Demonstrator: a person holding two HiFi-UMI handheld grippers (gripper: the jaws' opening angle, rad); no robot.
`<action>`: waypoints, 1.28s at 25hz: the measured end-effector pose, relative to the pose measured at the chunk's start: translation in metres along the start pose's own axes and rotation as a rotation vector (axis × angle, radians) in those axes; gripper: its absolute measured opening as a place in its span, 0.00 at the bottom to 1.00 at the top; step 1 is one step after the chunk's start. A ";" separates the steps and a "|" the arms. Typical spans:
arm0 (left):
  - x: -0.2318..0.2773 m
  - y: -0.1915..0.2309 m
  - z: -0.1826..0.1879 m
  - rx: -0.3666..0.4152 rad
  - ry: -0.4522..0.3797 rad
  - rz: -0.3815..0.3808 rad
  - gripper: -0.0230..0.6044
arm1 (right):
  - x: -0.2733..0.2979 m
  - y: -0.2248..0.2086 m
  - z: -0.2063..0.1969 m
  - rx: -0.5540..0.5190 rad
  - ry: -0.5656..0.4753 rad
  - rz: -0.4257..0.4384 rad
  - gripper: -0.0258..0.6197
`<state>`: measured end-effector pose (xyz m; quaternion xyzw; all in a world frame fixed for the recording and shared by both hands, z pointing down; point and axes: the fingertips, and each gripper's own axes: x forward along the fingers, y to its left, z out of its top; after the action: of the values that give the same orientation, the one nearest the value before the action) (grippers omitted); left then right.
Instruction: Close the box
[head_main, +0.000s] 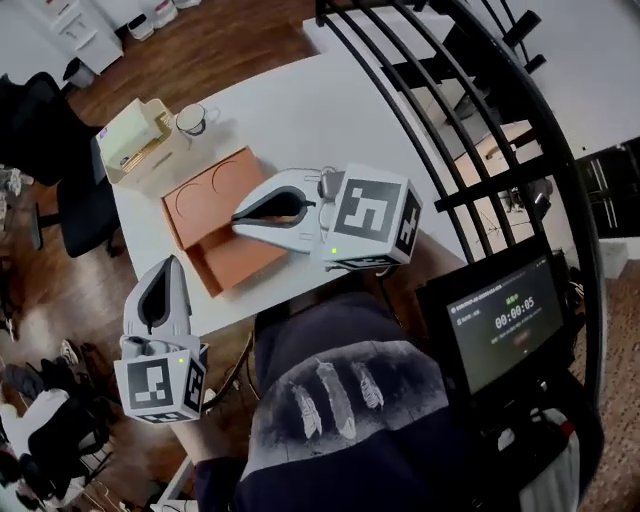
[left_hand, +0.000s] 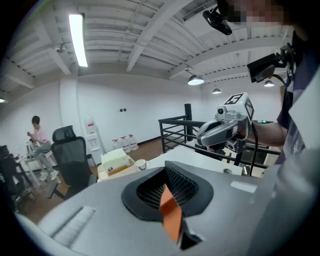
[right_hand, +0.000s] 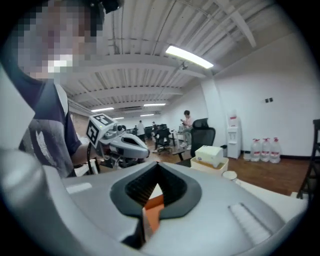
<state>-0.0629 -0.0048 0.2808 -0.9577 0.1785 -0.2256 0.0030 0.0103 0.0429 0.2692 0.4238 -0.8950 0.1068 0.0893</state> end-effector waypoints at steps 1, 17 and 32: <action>-0.001 -0.003 0.002 -0.017 0.009 0.044 0.06 | -0.005 -0.002 -0.002 0.016 -0.002 0.062 0.05; 0.000 0.002 -0.153 -0.353 0.266 0.250 0.06 | 0.054 -0.079 -0.082 -0.059 0.287 0.123 0.05; 0.084 -0.065 -0.312 -0.851 0.695 0.489 0.06 | 0.170 -0.287 -0.236 -0.519 0.982 0.140 0.05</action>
<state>-0.1053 0.0506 0.6031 -0.6760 0.4590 -0.4269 -0.3875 0.1436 -0.1969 0.5713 0.2279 -0.7712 0.0735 0.5899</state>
